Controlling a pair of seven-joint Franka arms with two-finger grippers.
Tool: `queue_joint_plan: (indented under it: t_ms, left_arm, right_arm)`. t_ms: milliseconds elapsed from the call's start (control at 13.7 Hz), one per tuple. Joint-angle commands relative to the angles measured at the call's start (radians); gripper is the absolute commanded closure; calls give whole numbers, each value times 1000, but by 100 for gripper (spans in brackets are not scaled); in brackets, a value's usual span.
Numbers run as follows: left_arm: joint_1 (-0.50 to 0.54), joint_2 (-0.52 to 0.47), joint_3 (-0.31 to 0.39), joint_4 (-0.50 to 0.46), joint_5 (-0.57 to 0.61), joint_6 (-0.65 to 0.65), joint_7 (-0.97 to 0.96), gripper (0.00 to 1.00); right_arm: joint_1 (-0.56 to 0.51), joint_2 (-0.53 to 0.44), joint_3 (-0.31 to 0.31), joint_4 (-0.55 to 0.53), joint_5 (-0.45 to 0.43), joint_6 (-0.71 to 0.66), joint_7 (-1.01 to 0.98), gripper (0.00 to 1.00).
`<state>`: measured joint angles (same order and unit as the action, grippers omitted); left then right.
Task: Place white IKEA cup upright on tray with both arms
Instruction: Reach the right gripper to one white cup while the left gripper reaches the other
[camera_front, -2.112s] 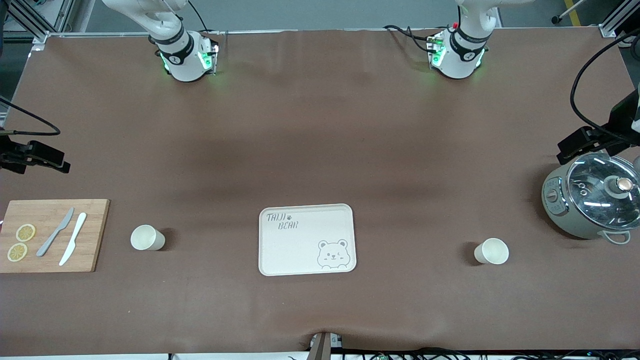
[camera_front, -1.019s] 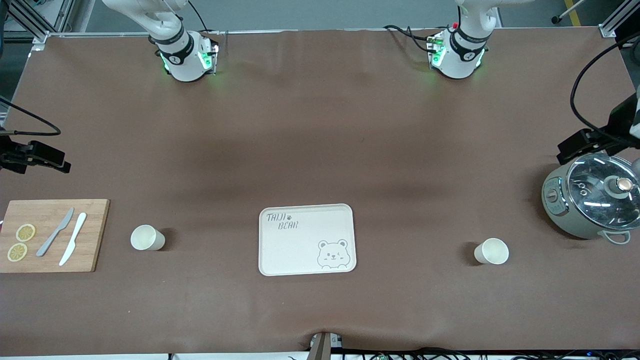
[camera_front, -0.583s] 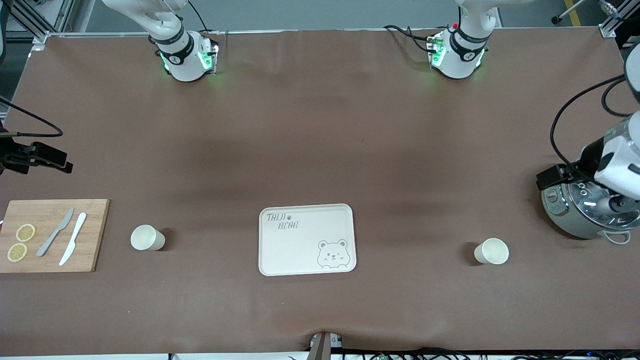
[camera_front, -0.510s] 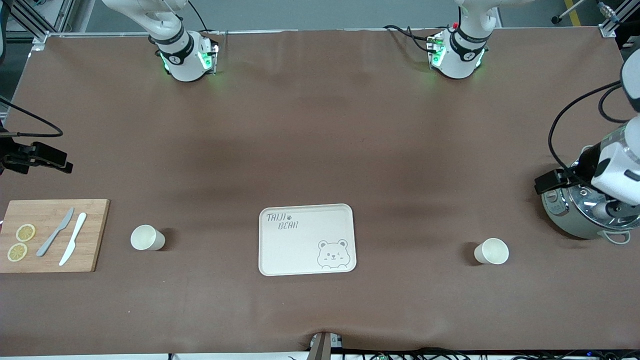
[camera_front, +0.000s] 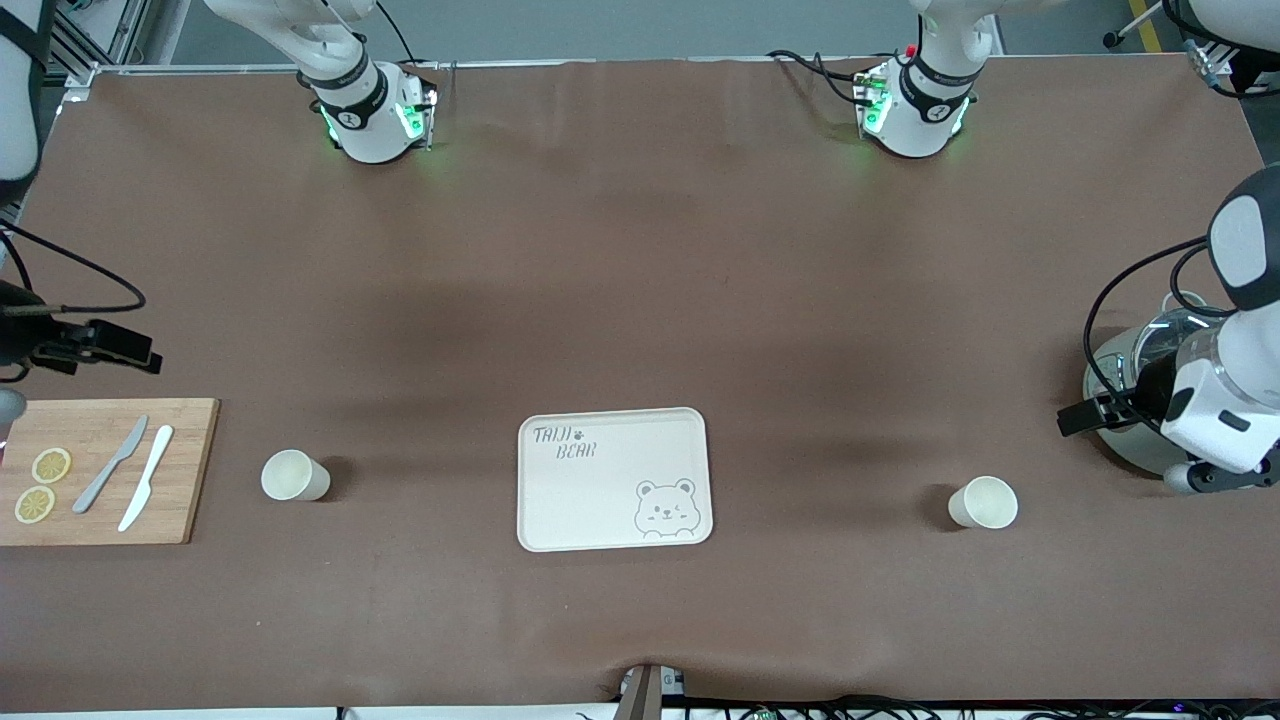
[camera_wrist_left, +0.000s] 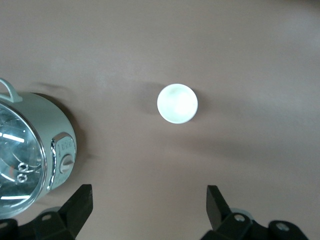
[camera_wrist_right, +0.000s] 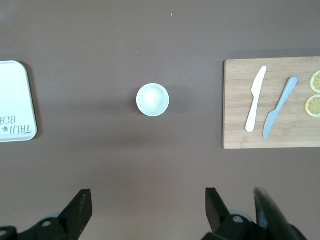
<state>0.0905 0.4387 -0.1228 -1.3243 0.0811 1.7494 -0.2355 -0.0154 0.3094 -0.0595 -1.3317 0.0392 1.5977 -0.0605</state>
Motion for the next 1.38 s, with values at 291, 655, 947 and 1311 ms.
queue_joint_plan:
  t_ms: [291, 655, 947, 1311]
  left_arm:
    - [28, 123, -1, 11, 2, 149, 16, 0]
    - [25, 215, -1, 11, 2, 252, 22, 0]
    - [25, 285, -1, 11, 6, 329, 27, 0]
    - [20, 340, 0, 8, 15, 363, 28, 0]
  right_arm:
    - [8, 100, 3, -65, 4, 190, 15, 0]
    - [-40, 189, 3, -80, -4, 289, 5, 0]
    - [-61, 289, 3, -76, 5, 366, 7, 0]
    - [-52, 353, 3, -78, 8, 419, 7, 0]
